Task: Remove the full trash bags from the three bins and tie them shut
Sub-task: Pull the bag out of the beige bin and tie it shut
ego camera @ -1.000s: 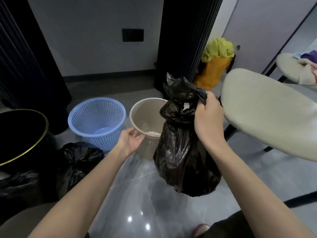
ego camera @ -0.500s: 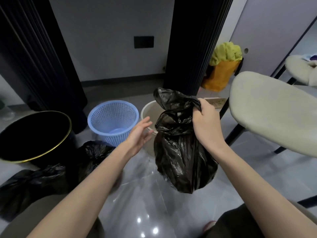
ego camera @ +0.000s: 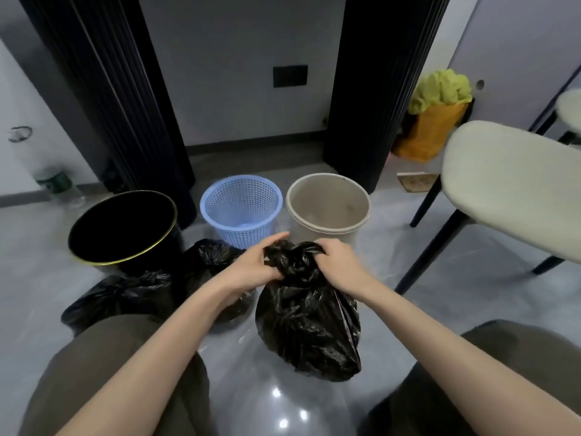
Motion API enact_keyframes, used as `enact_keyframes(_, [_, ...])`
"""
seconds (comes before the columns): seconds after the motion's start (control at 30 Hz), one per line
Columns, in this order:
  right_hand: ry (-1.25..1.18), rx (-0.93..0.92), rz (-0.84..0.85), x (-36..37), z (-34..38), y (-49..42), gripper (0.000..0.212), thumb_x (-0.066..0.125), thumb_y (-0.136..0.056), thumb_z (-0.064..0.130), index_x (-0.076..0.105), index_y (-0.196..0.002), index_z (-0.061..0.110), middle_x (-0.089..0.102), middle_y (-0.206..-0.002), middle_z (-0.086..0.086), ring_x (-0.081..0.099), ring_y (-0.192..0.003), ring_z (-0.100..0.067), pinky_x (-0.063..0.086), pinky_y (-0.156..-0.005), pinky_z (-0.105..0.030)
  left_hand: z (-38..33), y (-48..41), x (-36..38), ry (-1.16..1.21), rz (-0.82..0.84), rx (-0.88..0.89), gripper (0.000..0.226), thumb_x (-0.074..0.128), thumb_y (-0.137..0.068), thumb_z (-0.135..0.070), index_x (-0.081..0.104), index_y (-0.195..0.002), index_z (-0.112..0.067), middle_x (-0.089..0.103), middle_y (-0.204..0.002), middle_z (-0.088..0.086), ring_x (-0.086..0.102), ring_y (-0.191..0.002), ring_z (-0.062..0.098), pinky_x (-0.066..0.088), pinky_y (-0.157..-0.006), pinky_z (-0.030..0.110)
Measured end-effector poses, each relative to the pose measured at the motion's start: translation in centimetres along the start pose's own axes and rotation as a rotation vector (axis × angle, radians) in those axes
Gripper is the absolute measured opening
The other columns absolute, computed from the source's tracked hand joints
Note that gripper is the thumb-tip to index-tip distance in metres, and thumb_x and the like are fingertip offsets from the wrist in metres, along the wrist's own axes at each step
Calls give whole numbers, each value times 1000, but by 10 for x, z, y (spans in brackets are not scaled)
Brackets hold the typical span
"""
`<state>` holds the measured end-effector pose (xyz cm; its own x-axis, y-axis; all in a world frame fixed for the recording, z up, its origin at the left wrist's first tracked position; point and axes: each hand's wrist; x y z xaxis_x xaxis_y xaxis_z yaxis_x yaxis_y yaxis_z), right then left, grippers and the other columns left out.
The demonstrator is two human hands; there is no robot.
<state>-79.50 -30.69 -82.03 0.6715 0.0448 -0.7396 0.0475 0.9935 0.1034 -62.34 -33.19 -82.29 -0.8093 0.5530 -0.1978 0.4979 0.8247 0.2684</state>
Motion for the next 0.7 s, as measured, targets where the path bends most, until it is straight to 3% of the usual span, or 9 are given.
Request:
enact_keyframes(0.07, [52, 16, 85, 17, -6, 1, 23, 45, -85, 3, 64, -95, -4, 68, -102, -23, 59, -100, -37, 43, -81, -39, 7, 7, 1, -76, -26, -7, 71, 73, -72, 4, 48, -127, -32, 63, -104, -11, 59, -92, -2, 48, -77, 7])
enact_keyframes(0.1, [71, 21, 116, 25, -8, 2, 24, 45, -85, 3, 64, -97, -5, 67, -104, -24, 59, -102, -38, 43, -83, -40, 14, 9, 1, -116, -65, -15, 62, 73, -72, 4, 54, -122, -28, 64, -97, -9, 60, -86, -1, 47, -73, 6])
enact_keyframes(0.17, [104, 26, 165, 37, -12, 5, 23, 45, -86, 2, 63, -97, -7, 66, -105, -25, 58, -102, -39, 43, -83, -41, 28, 9, 2, -257, -180, -31, 29, 67, -75, 2, 68, -90, -23, 66, -80, -4, 59, -76, 8, 47, -70, 16])
enact_keyframes(0.23, [144, 21, 192, 45, -18, 8, 15, 44, -86, 2, 58, -87, -5, 64, -104, -26, 57, -100, -39, 40, -78, -38, 41, 8, -1, -365, -277, -85, 30, 56, -77, 3, 62, -63, -24, 63, -63, -2, 58, -62, 10, 45, -59, 18])
enact_keyframes(0.3, [211, -17, 184, 50, -28, 13, 8, 47, -87, 4, 55, -85, 4, 64, -103, -25, 57, -100, -39, 40, -77, -38, 50, 8, -6, -319, -349, -138, 31, 50, -79, 6, 60, -66, -20, 61, -56, 0, 55, -50, 9, 45, -51, 15])
enact_keyframes(0.4, [415, -98, 215, 55, -45, 23, 15, 53, -89, 13, 54, -104, 8, 65, -106, -19, 59, -102, -38, 46, -81, -40, 68, 7, -13, -200, -426, -184, 25, 50, -86, 4, 60, -73, -14, 59, -57, 3, 55, -50, 14, 53, -60, 28])
enact_keyframes(0.53, [573, -61, 213, 56, -60, 32, 32, 50, -85, 6, 51, -117, 12, 64, -110, -15, 58, -105, -36, 46, -77, -37, 83, 13, -18, 64, -500, -255, 26, 43, -93, 4, 56, -78, -13, 57, -71, 4, 55, -60, 12, 50, -45, 12])
enact_keyframes(0.63, [709, 33, 203, 55, -73, 36, 45, 49, -85, 2, 42, -128, 11, 62, -114, -13, 60, -105, -34, 46, -74, -36, 94, 19, -28, 258, -590, -301, 26, 43, -94, 5, 55, -81, -14, 57, -80, 4, 55, -67, 11, 50, -45, 8])
enact_keyframes(0.7, [764, 105, 207, 50, -80, 38, 40, 50, -84, 3, 49, -123, 11, 62, -115, -11, 61, -106, -32, 45, -73, -34, 101, 20, -37, 378, -641, -338, 19, 44, -95, 3, 59, -91, -8, 59, -92, 7, 55, -70, 11, 51, -47, 9])
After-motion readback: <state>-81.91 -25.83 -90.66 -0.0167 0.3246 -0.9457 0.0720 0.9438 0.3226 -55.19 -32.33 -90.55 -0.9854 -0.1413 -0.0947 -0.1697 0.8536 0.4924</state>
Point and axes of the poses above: each hand's wrist, its own y-axis away from the middle knuckle, its own x-axis out of the palm, z = x × y
